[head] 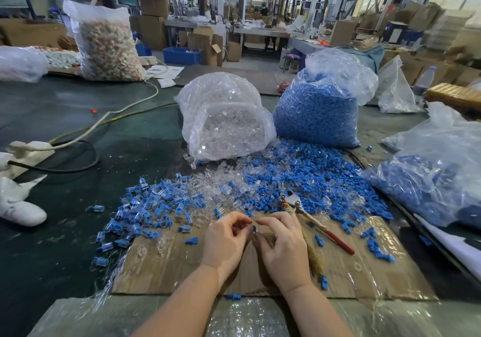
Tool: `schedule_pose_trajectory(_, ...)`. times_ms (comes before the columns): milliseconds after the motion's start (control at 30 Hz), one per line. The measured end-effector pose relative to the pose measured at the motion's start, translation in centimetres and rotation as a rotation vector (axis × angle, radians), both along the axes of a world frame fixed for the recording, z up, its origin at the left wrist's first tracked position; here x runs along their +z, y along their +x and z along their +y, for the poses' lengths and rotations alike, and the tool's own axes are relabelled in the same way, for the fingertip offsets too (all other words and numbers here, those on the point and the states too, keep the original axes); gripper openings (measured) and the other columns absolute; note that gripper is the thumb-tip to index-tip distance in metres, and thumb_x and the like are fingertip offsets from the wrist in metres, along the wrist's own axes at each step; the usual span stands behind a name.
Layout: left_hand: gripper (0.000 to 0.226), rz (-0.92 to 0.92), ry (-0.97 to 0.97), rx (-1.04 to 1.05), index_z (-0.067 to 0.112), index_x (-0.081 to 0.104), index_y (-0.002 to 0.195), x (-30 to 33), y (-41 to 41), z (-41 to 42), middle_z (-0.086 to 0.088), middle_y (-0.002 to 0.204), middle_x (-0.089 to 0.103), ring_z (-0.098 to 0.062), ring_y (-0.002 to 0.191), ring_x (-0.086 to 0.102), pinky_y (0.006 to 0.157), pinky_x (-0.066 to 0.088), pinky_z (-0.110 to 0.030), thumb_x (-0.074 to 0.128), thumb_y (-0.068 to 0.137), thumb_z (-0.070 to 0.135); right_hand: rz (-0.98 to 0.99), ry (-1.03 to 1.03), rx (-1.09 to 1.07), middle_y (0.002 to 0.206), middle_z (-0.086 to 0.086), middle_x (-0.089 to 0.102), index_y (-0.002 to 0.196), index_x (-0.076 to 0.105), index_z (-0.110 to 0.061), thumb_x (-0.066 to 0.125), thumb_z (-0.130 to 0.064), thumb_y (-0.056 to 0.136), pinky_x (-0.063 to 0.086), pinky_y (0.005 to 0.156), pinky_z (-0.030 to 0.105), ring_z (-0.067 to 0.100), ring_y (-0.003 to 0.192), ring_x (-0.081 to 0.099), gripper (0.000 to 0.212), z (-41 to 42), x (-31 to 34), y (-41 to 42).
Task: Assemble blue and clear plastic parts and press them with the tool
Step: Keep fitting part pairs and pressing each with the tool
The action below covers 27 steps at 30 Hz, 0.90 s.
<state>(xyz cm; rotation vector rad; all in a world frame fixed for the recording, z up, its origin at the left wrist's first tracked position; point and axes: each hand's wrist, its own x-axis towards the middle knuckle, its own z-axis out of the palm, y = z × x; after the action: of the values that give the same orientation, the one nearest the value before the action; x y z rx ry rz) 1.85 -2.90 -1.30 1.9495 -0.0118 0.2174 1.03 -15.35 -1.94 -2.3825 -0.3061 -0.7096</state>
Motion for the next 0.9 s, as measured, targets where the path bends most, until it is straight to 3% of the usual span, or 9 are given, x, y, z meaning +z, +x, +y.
schedule_pose_trajectory(200, 0.017, 0.025, 0.004, 0.005, 0.026, 0.064, 0.08, 0.1, 0.0, 0.0, 0.009, 0.073, 0.064, 0.005, 0.064, 0.055, 0.061, 0.042, -0.005, 0.067, 0.083, 0.01, -0.022, -0.038, -0.295, 0.091, 0.006, 0.062, 0.094, 0.068, -0.009, 0.076, -0.01, 0.073, 0.047, 0.077, 0.041, 0.028, 0.086, 0.058, 0.023, -1.0, 0.8, 0.1)
schedule_pose_trajectory(267, 0.02, 0.035, 0.006, 0.011, 0.029, 0.063, 0.079, 0.1, 0.0, 0.0, 0.009, 0.074, 0.064, 0.004, 0.066, 0.055, 0.062, 0.043, -0.005, 0.066, 0.083, 0.01, 0.135, -0.124, -0.452, 0.108, 0.01, 0.061, 0.11, 0.062, -0.01, 0.065, -0.025, 0.085, 0.042, 0.088, 0.043, 0.03, 0.102, 0.054, 0.029, -1.6, 1.3, 0.3)
schedule_pose_trajectory(367, 0.022, 0.046, -0.008, 0.017, 0.031, 0.061, 0.078, 0.1, 0.1, -0.1, 0.009, 0.075, 0.064, 0.001, 0.069, 0.056, 0.063, 0.043, -0.005, 0.066, 0.083, 0.01, 0.493, -0.373, -0.599, 0.138, 0.01, 0.043, 0.138, 0.035, -0.017, 0.031, -0.053, 0.094, 0.029, 0.106, 0.043, 0.027, 0.127, 0.038, 0.057, -3.0, 1.8, 0.9)
schedule_pose_trajectory(500, 0.018, 0.075, -0.063, 0.039, 0.027, 0.063, 0.081, 0.4, 0.3, 0.0, 0.008, 0.078, 0.065, -0.001, 0.073, 0.057, 0.063, 0.042, -0.003, 0.066, 0.083, 0.01, 0.642, -0.455, -0.556, 0.149, 0.007, 0.032, 0.145, 0.021, -0.021, 0.028, -0.062, 0.092, 0.018, 0.111, 0.048, 0.026, 0.136, 0.028, 0.067, -3.9, 1.6, 1.3)
schedule_pose_trajectory(600, 0.014, 0.116, -0.141, 0.054, 0.023, 0.064, 0.085, 0.7, 0.6, 0.1, 0.004, 0.083, 0.066, -0.004, 0.079, 0.059, 0.065, 0.044, -0.005, 0.065, 0.084, 0.009, 0.576, -0.558, -0.548, 0.143, 0.006, 0.039, 0.141, 0.028, -0.02, 0.032, -0.054, 0.094, 0.023, 0.11, 0.046, 0.026, 0.13, 0.036, 0.058, -3.9, 1.7, 1.3)
schedule_pose_trajectory(700, 0.012, 0.179, -0.275, 0.073, 0.02, 0.064, 0.086, 1.3, 0.9, 0.2, -0.001, 0.087, 0.066, -0.013, 0.081, 0.062, 0.068, 0.048, -0.015, 0.063, 0.085, 0.008, 0.506, -0.617, -0.512, 0.13, 0.007, 0.047, 0.131, 0.038, -0.016, 0.031, -0.046, 0.097, 0.038, 0.098, 0.035, 0.025, 0.116, 0.044, 0.046, -3.9, 2.6, 1.1)
schedule_pose_trajectory(767, 0.011, 0.215, -0.365, 0.097, 0.019, 0.064, 0.087, 1.7, 1.2, 0.2, -0.004, 0.087, 0.066, -0.013, 0.074, 0.061, 0.061, 0.047, -0.017, 0.062, 0.085, 0.008, 0.479, -0.612, -0.451, 0.127, 0.007, 0.048, 0.129, 0.038, -0.014, 0.028, -0.044, 0.099, 0.039, 0.092, 0.031, 0.023, 0.111, 0.046, 0.044, -3.7, 3.6, 1.0)
schedule_pose_trajectory(833, 0.01, 0.252, -0.451, 0.114, 0.017, 0.064, 0.088, 2.2, 1.6, 0.3, -0.004, 0.083, 0.066, -0.008, 0.062, 0.058, 0.05, 0.045, -0.014, 0.062, 0.085, 0.007, 0.478, -0.543, -0.316, 0.119, 0.005, 0.051, 0.123, 0.042, -0.015, 0.024, -0.041, 0.1, 0.042, 0.09, 0.029, 0.02, 0.104, 0.049, 0.039, -3.4, 4.9, 1.1)
schedule_pose_trajectory(900, 0.009, 0.294, -0.562, 0.124, 0.013, 0.065, 0.09, 2.7, 2.1, 0.3, -0.006, 0.079, 0.064, -0.007, 0.054, 0.056, 0.046, 0.045, -0.014, 0.062, 0.085, 0.005, 0.547, -0.368, -0.163, 0.099, 0.001, 0.055, 0.102, 0.049, -0.017, 0.026, -0.04, 0.1, 0.044, 0.073, 0.025, 0.013, 0.084, 0.052, 0.033, -2.8, 6.3, 1.2)
